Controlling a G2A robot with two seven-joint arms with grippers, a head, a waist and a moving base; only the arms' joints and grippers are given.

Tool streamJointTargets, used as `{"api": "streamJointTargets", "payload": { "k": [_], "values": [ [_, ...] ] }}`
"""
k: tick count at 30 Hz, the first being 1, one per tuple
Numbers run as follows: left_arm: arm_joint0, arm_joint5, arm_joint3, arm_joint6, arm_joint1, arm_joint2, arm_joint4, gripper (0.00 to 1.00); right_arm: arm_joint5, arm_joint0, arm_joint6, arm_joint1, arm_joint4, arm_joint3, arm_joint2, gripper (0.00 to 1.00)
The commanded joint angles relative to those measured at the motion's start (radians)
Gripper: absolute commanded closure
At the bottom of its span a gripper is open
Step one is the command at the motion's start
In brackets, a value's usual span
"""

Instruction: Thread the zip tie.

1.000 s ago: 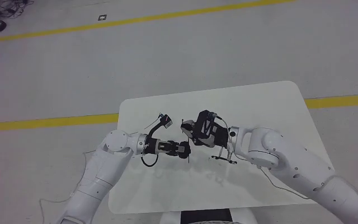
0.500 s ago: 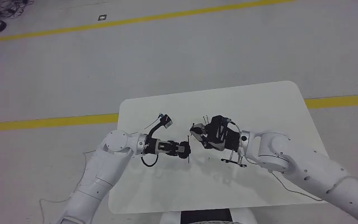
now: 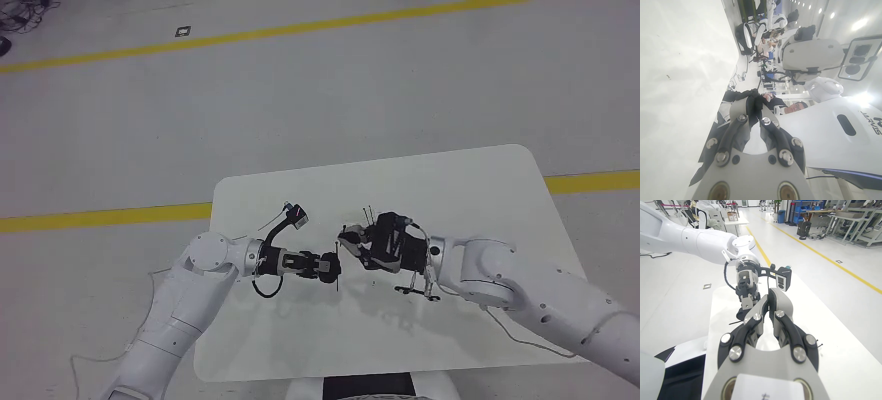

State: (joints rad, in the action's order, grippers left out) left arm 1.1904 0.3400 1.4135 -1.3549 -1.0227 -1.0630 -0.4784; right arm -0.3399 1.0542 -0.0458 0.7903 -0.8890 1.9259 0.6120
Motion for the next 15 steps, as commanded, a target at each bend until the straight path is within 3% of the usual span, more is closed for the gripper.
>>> {"api": "streamJointTargets", "payload": {
  "k": [1,15],
  "values": [
    [0.0,0.0,0.0,0.0,0.0,0.0,0.0,1.0,0.0,-0.006,0.017,0.003,-0.022,-0.011,-0.008,1.0],
    [0.0,0.0,0.0,0.0,0.0,0.0,0.0,1.0,0.0,-0.088,0.145,0.023,-0.08,-0.108,-0.114,1.0]
  ]
}}
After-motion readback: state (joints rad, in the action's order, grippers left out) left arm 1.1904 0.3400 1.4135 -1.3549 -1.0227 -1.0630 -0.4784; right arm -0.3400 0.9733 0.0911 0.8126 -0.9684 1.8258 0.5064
